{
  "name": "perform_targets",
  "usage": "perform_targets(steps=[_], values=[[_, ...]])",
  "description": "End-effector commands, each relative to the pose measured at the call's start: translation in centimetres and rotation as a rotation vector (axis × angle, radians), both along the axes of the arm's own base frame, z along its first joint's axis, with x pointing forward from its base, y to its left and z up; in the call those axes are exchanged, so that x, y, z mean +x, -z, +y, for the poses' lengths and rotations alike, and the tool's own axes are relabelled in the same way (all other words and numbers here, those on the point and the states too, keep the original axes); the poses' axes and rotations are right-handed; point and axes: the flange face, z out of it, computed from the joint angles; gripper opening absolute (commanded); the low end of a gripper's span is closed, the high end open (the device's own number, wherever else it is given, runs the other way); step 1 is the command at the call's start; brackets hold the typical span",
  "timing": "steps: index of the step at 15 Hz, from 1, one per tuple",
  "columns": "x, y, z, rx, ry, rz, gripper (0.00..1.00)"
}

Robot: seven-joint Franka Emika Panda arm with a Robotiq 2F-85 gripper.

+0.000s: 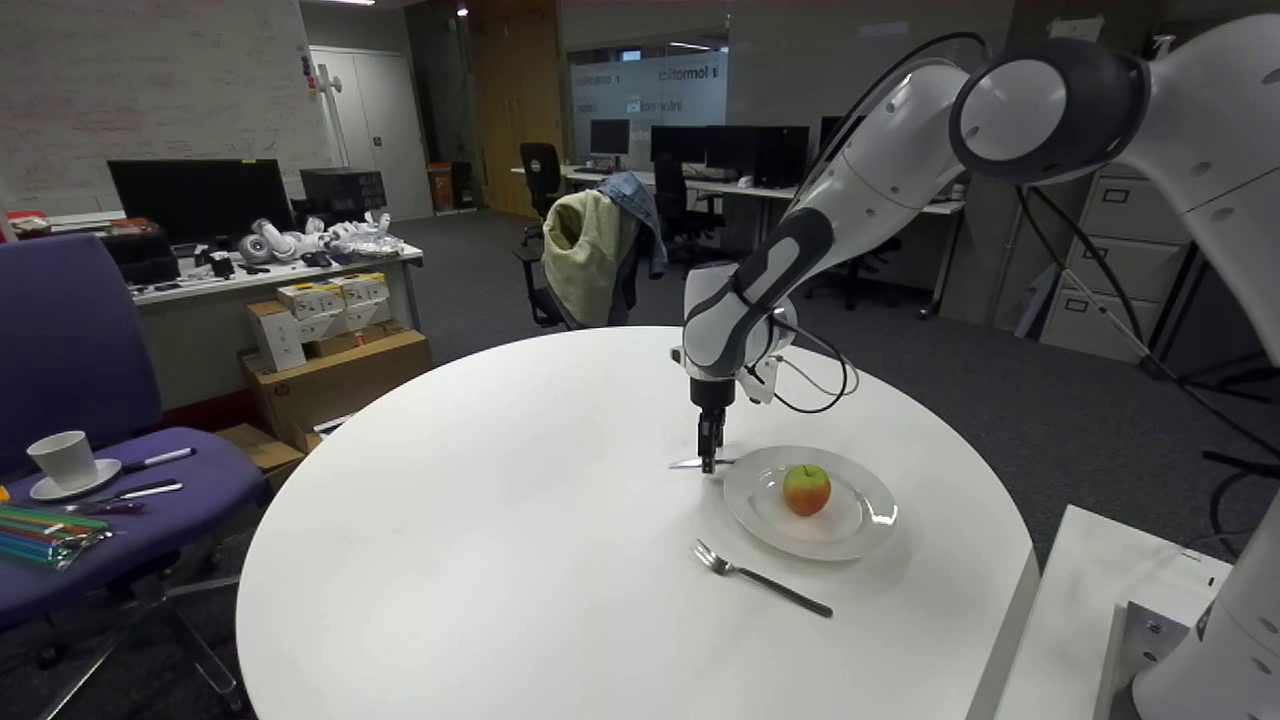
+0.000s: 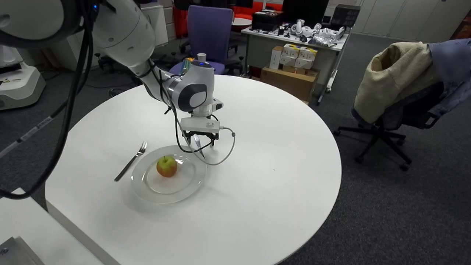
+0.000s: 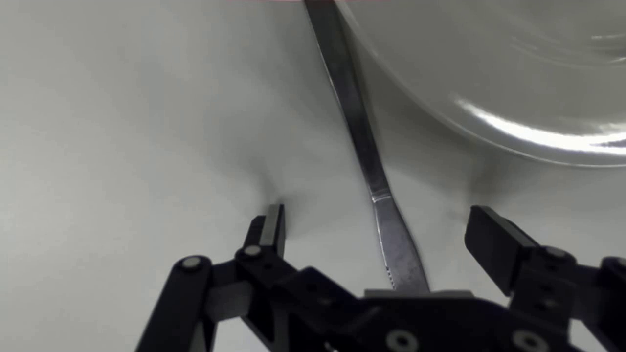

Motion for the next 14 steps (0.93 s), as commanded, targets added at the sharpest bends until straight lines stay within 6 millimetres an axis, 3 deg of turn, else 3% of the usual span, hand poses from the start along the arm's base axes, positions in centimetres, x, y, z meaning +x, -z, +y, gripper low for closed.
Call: perform_targets(steps=[1, 9, 14], values=[[0.6, -0.3, -0.2, -0.022, 0.006, 0.012, 1.00], [0.1, 0.0, 0.0, 0.000, 0.000, 0.001, 1.00], [0.9, 0.2, -3.1, 0.000, 0.086, -0.017, 1.00]])
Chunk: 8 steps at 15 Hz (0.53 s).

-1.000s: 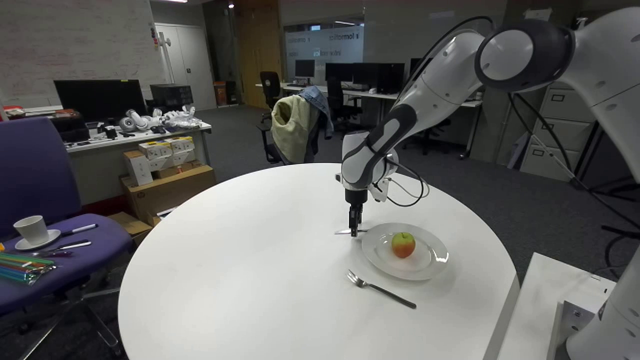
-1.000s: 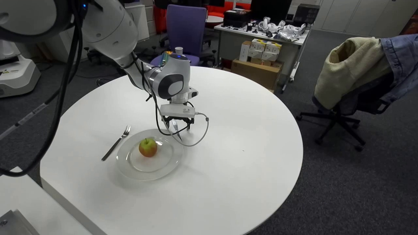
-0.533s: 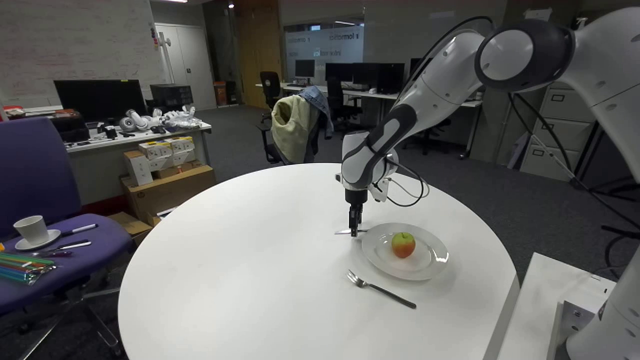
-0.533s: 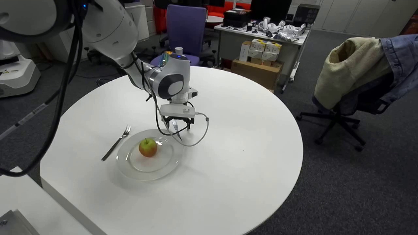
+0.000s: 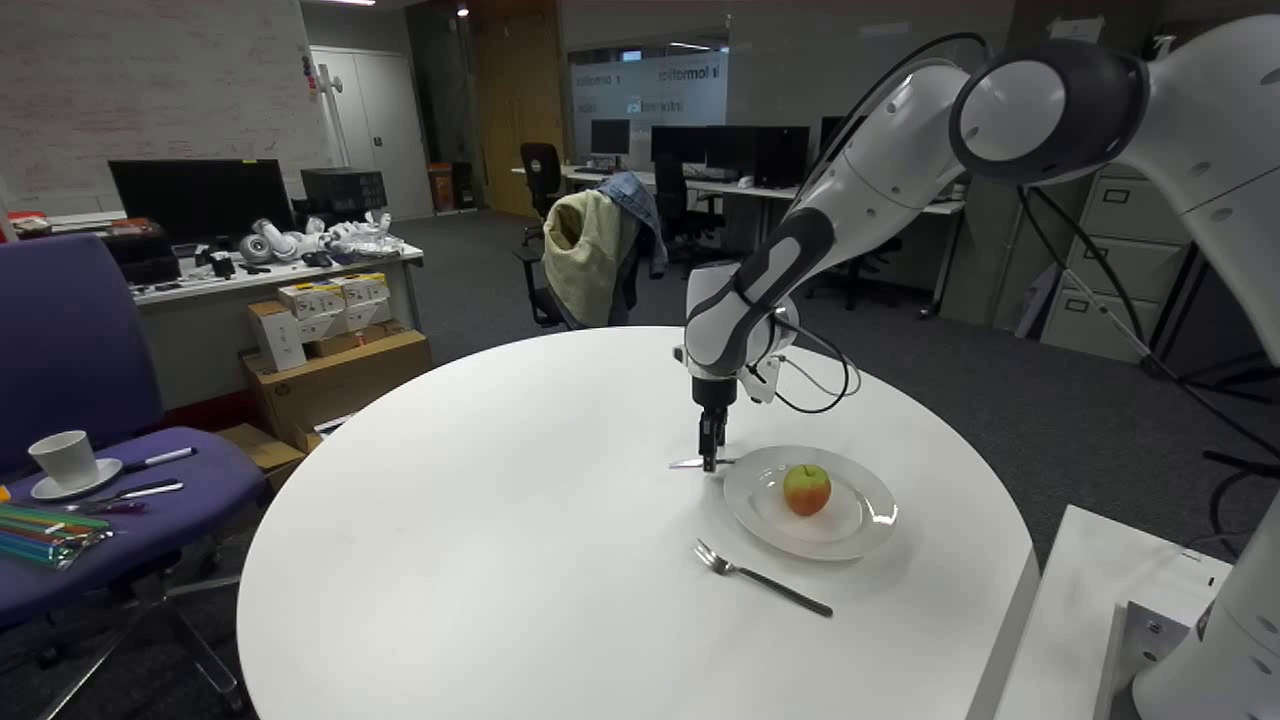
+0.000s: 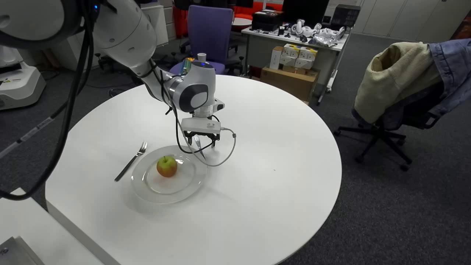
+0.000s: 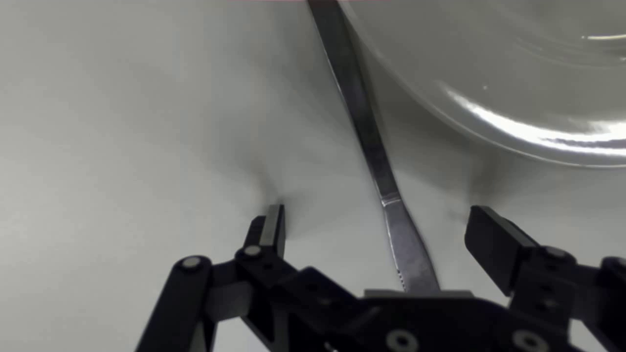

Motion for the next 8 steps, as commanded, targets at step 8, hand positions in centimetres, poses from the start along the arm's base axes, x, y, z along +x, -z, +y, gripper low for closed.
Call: perform_targets(steps=[8], values=[[2.0, -0.2, -6.8, -0.054, 0.121, -0.045, 1.00]])
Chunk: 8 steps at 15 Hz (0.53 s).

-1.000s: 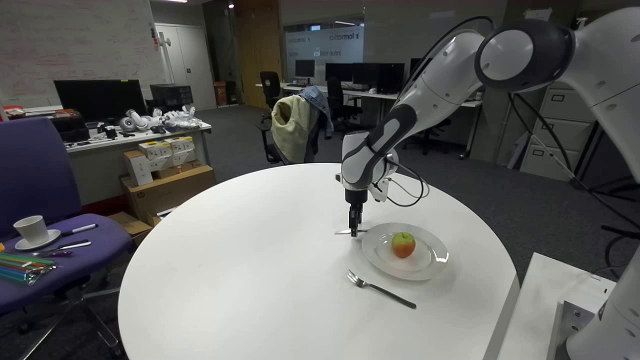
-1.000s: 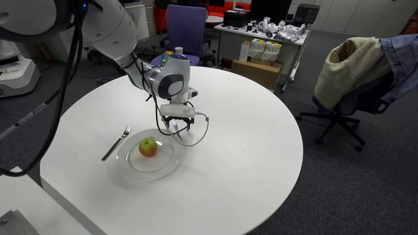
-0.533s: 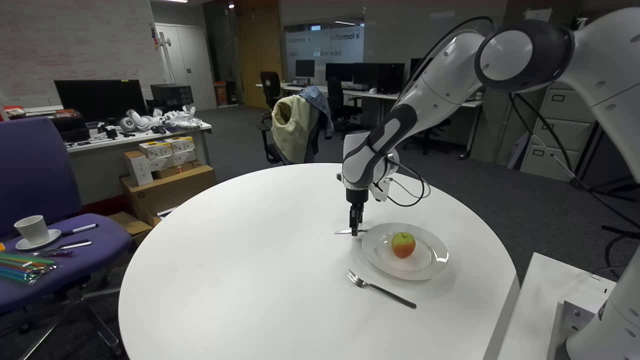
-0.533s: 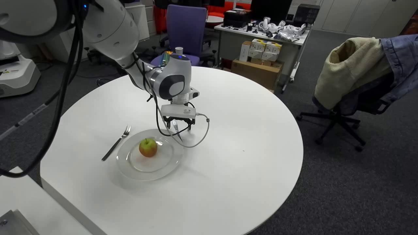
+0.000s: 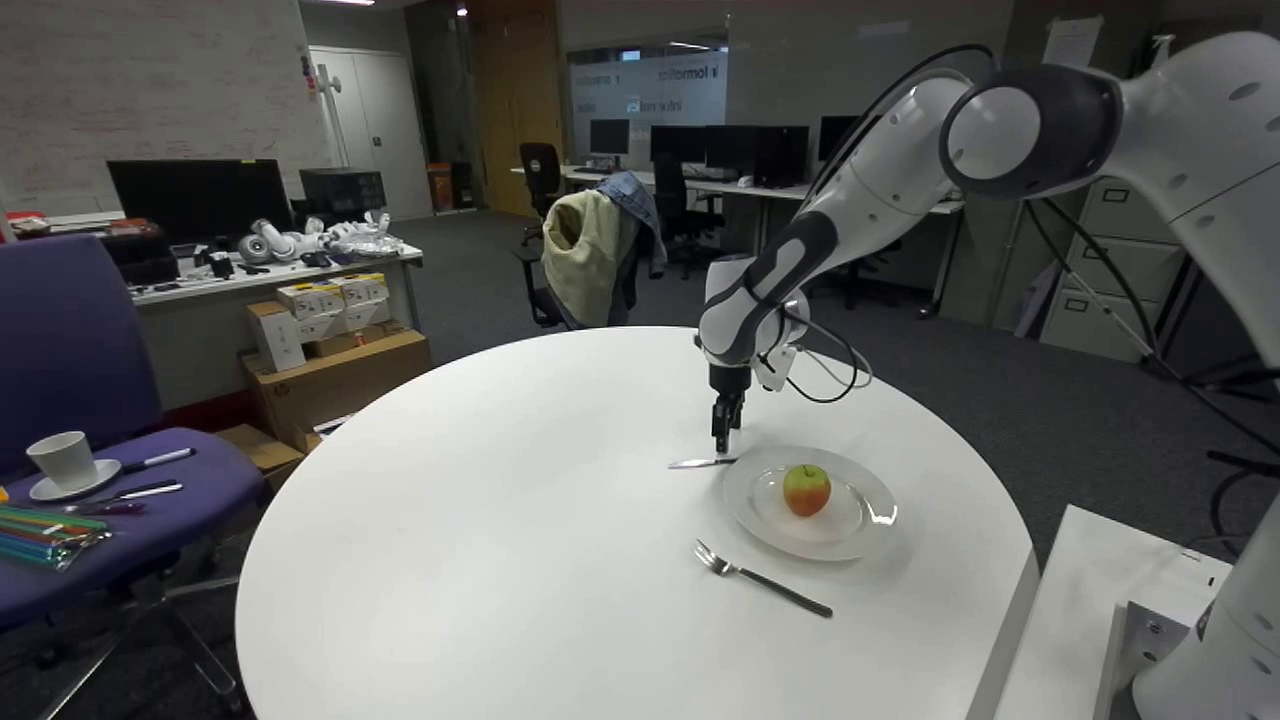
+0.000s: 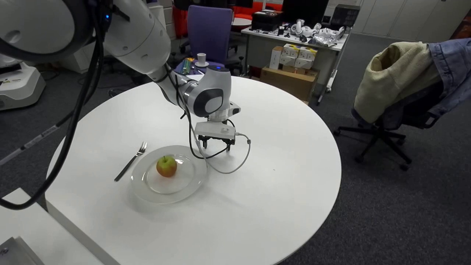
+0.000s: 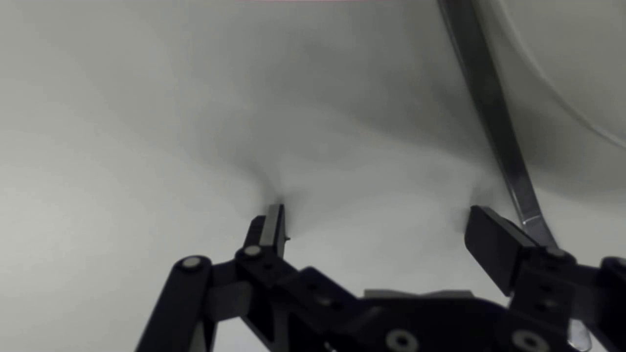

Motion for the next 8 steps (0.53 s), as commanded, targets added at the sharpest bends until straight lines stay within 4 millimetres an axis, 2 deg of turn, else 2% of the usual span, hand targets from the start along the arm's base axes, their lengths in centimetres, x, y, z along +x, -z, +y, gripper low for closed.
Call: perform_targets(steps=[1, 5, 8], values=[[1.0, -0.4, -0.8, -0.021, 0.015, -0.017, 1.00], [1.6, -1.2, 0.4, 0.015, -0.026, -0.034, 1.00], [2.1, -1.6, 2.3, 0.053, -0.050, -0.043, 1.00]])
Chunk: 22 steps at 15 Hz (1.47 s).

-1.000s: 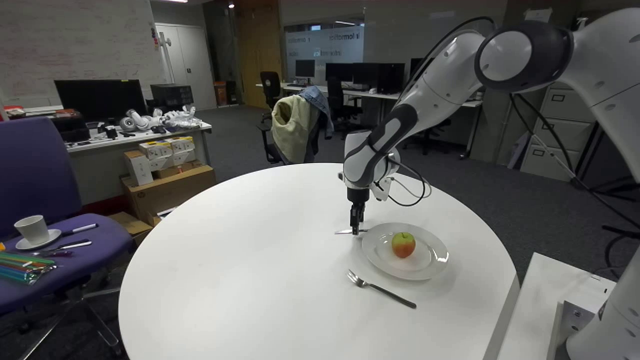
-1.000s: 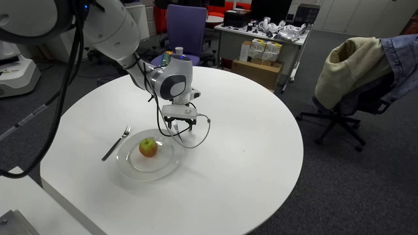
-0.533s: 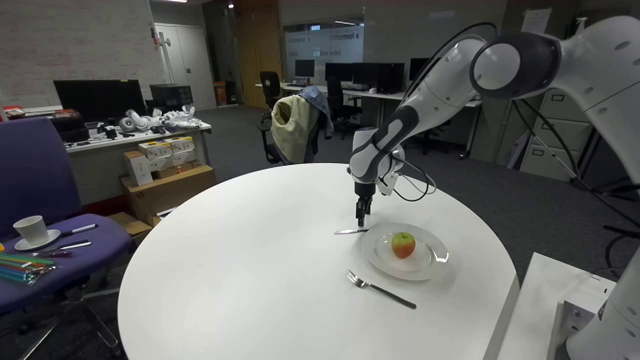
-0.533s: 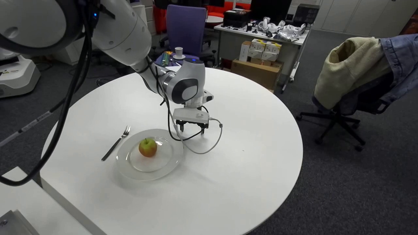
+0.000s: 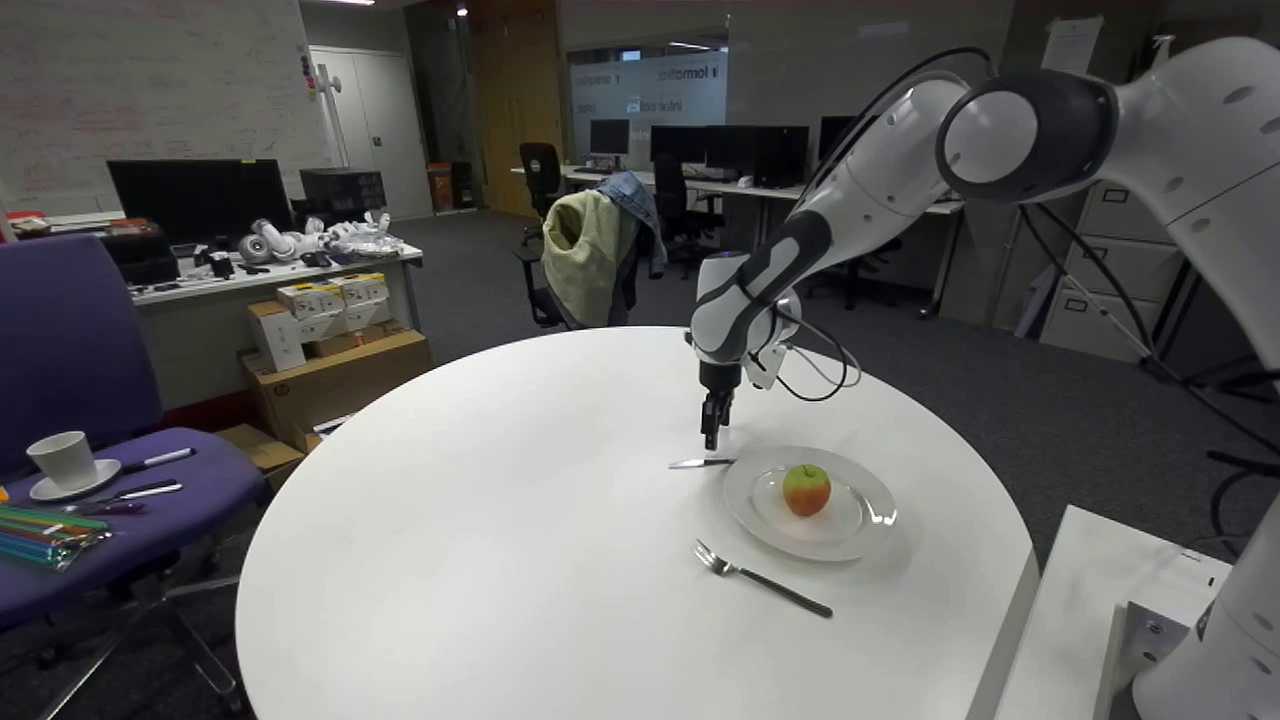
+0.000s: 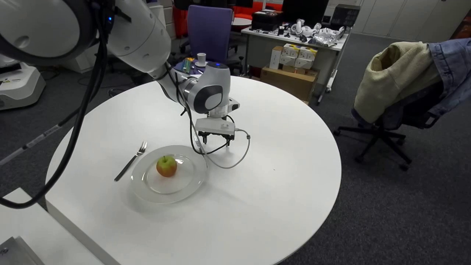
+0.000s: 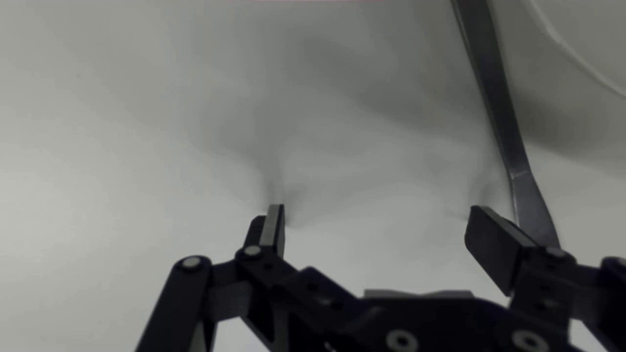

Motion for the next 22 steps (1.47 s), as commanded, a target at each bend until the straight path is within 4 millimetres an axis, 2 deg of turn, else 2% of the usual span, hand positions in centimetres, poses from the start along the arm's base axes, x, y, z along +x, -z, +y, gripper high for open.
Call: perform_targets(steps=[1, 4, 8, 21, 22], values=[[1.0, -1.1, 1.7, 0.051, -0.039, -0.021, 1.00], [1.1, -0.7, 4.0, 0.085, -0.074, -0.011, 1.00], [0.8, 0.8, 5.5, 0.098, -0.115, 0.023, 1.00], [0.2, 1.8, 4.5, 0.065, -0.131, 0.058, 1.00], [0.2, 1.7, 4.4, 0.063, -0.130, 0.059, 0.85]])
